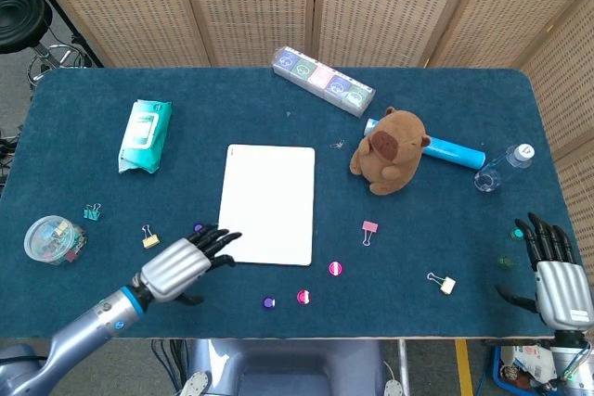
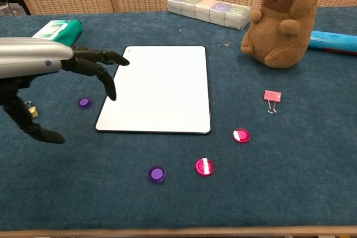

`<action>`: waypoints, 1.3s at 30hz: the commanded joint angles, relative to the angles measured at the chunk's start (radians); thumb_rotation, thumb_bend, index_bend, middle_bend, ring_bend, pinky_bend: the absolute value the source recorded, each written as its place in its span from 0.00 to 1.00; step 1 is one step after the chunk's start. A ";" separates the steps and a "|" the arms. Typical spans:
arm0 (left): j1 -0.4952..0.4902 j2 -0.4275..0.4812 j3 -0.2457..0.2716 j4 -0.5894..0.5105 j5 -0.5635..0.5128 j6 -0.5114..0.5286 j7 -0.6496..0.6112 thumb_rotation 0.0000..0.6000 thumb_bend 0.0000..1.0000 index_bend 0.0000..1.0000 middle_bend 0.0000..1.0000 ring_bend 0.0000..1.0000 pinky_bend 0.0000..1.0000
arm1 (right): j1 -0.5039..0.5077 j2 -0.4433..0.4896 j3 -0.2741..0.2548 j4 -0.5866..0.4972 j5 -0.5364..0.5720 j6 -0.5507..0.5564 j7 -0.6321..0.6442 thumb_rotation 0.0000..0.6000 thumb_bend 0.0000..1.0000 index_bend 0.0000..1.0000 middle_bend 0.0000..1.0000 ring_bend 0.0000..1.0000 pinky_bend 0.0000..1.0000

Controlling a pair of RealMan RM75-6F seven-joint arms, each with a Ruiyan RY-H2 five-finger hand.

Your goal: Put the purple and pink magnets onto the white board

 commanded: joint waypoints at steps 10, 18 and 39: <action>-0.173 -0.189 -0.034 0.005 -0.336 -0.143 0.282 1.00 0.23 0.35 0.00 0.00 0.00 | 0.012 0.002 0.004 0.013 0.034 -0.043 0.020 1.00 0.00 0.00 0.00 0.00 0.00; -0.273 -0.277 0.004 0.002 -0.555 -0.101 0.440 1.00 0.24 0.35 0.00 0.00 0.00 | 0.012 0.008 0.003 0.009 0.034 -0.045 0.031 1.00 0.00 0.00 0.00 0.00 0.00; -0.412 -0.423 0.086 0.029 -0.847 0.094 0.631 1.00 0.24 0.36 0.00 0.00 0.00 | 0.013 0.014 0.003 0.007 0.044 -0.055 0.039 1.00 0.00 0.00 0.00 0.00 0.00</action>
